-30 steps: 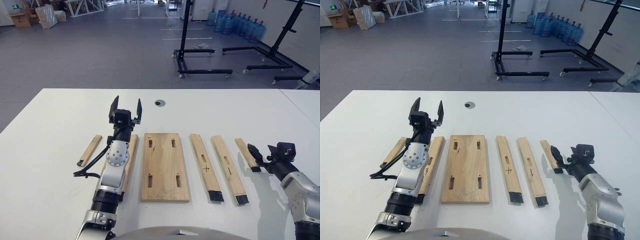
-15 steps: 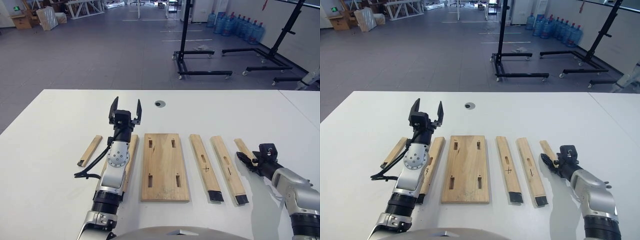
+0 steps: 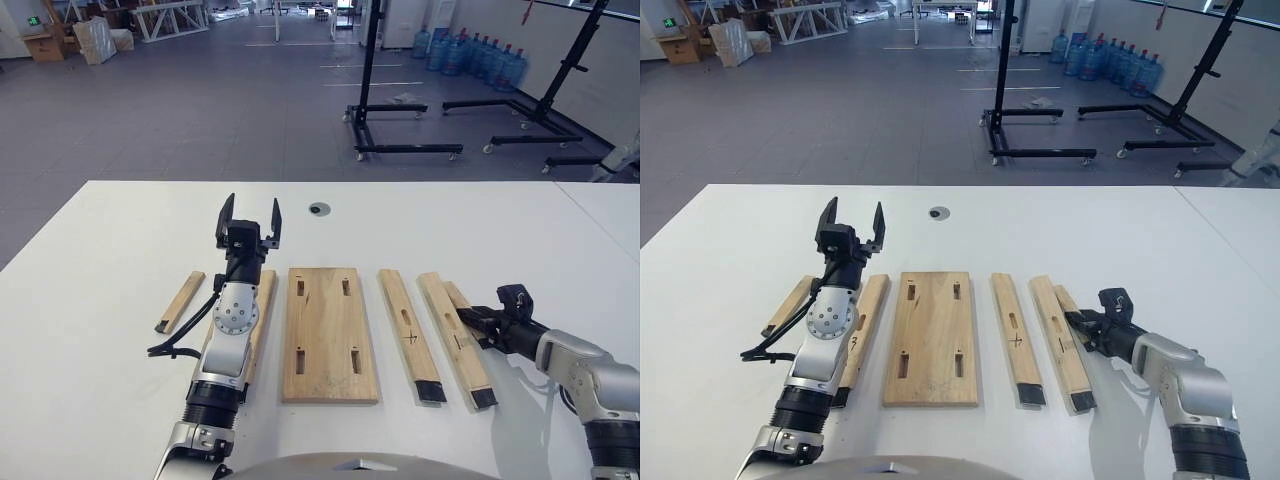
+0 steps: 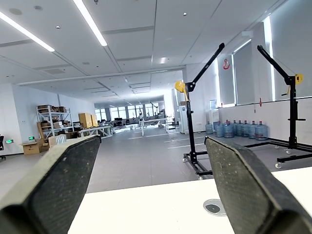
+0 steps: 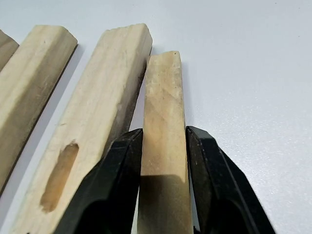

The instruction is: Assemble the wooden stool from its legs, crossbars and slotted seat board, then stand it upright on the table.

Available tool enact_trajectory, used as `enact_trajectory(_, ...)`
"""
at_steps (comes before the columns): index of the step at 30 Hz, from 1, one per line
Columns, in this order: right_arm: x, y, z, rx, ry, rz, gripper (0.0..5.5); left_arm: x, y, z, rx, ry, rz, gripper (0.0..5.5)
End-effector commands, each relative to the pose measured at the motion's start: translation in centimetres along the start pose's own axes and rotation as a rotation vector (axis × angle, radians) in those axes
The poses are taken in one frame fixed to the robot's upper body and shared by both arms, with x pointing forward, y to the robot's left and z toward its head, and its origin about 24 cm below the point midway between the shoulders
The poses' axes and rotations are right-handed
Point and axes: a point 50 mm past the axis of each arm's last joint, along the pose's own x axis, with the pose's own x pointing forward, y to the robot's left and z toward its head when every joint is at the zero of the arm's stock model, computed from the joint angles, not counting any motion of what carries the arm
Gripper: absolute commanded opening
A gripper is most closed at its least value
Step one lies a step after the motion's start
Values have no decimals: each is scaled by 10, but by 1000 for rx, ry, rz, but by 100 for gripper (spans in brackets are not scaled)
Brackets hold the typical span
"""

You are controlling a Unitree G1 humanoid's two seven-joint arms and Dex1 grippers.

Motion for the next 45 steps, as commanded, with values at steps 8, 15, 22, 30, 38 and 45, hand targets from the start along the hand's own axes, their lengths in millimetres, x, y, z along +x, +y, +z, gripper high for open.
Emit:
enact_trajectory(8, 12, -27, 43, -43, -224, -223, 130, 5, 1, -1, -31, 5, -28, 393)
enact_trajectory(15, 19, 46, 183, -371, -757, 120, 130, 22, -1, 0, -339, 79, -139, 393)
enact_trajectory(22, 44, 168, 130, -713, -779, 667, 130, 27, -15, 30, -1054, 125, -519, 393)
enact_trajectory(30, 47, 188, 124, -740, -820, 714, 130, 26, -17, 33, -1178, 198, -594, 393)
enact_trajectory(38, 49, 188, 127, -728, -832, 683, 130, 25, -20, 25, -1096, 243, -572, 341)
enact_trajectory(45, 51, 185, 131, -736, -827, 651, 130, 25, -24, 22, -1078, 263, -568, 228)
